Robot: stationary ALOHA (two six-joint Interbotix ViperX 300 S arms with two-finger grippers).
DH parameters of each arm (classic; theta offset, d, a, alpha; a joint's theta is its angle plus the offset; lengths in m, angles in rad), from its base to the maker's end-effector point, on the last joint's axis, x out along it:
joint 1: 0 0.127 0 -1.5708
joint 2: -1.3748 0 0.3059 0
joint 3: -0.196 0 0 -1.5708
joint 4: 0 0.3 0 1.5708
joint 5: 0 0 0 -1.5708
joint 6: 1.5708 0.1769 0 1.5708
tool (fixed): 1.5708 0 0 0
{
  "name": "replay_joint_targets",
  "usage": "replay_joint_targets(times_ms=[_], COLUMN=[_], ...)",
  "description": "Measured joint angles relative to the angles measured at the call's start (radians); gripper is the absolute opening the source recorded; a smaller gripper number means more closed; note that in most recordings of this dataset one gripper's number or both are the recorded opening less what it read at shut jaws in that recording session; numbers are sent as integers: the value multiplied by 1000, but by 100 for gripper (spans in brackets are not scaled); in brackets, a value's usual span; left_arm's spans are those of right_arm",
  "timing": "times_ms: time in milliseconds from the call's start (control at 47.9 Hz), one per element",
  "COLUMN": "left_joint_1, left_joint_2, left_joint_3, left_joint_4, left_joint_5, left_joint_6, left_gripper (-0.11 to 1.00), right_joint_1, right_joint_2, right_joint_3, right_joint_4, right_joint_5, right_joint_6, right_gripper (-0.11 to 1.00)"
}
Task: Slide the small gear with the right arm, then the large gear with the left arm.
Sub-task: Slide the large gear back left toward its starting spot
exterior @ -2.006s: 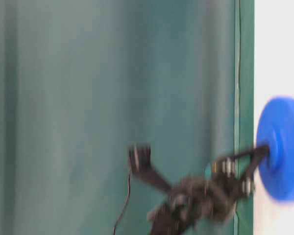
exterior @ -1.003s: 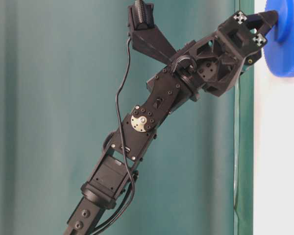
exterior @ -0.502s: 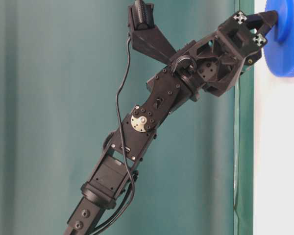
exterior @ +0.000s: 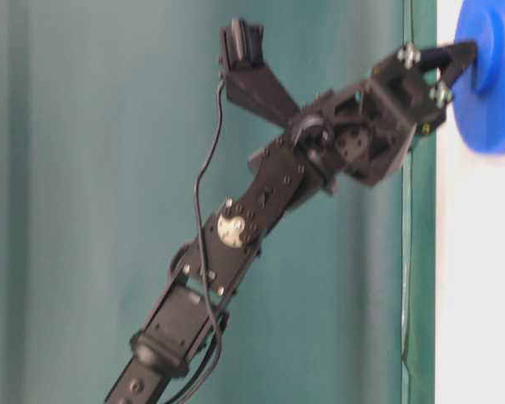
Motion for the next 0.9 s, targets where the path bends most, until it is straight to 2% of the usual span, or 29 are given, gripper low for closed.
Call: replay_joint_targets(times_ms=[146, 272, 439, 585, 711, 899], left_joint_1=[15, 44, 97, 135, 150, 153], left_joint_2=[-80, -186, -321, -437, -543, -660], left_joint_3=[132, 302, 514, 678, 807, 931], left_joint_4=[0, -2, -2, -2, -2, -2], left_joint_5=[-2, -11, -78, -123, -138, -141], left_joint_6=[-5, -18, -103, -146, -156, -153], left_gripper=[0, 0, 0, 0, 0, 0], right_joint_1=[2, 6, 12, 15, 20, 23], right_joint_2=[0, -2, 0, -2, -2, -3], right_joint_3=[0, 0, 0, 0, 0, 0], right_joint_4=[0, 0, 0, 0, 0, 2], right_joint_5=[0, 0, 0, 0, 0, 0], right_joint_6=[0, 0, 2, 3, 3, 6], right_gripper=[50, 50, 50, 50, 50, 50])
